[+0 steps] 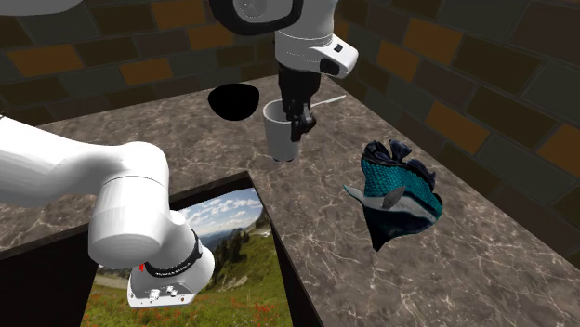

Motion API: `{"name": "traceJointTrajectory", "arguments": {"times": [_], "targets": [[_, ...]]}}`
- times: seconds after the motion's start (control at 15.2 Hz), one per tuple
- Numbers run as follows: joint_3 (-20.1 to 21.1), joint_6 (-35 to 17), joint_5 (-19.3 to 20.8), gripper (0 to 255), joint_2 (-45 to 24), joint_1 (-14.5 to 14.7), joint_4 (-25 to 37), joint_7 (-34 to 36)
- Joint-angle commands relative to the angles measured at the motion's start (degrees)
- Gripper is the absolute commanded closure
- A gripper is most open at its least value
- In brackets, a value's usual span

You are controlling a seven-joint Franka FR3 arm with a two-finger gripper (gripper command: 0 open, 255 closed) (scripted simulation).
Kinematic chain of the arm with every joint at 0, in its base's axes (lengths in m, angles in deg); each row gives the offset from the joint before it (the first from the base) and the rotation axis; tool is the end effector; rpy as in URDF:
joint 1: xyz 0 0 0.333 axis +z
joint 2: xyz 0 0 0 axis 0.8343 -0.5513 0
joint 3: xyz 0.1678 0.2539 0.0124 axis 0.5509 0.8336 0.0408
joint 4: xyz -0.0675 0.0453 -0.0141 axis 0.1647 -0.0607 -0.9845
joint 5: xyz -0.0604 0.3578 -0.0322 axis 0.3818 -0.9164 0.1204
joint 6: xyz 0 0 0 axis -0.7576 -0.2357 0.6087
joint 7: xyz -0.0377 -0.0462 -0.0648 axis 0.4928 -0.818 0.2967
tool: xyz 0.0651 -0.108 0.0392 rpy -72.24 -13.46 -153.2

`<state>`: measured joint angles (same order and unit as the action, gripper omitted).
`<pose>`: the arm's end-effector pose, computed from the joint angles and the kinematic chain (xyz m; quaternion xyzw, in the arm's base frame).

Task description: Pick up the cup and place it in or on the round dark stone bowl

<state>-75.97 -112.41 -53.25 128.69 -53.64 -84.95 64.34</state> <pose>0.3070 0.0578 0.4981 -0.9979 -0.0413 0.0156 0.0480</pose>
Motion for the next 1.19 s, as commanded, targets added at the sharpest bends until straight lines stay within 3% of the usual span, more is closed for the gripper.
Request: {"name": "traceJointTrajectory", "arguments": {"times": [0.0,0.59,1.12], "targets": [[1.19,0.65,-0.83,255,0.22,0.63,0.62,1.49],[12.25,0.31,-7.97,255,-1.21,5.65,3.89,14.18],[22.46,-1.26,-11.98,255,-7.19,8.07,11.02,25.59]]}}
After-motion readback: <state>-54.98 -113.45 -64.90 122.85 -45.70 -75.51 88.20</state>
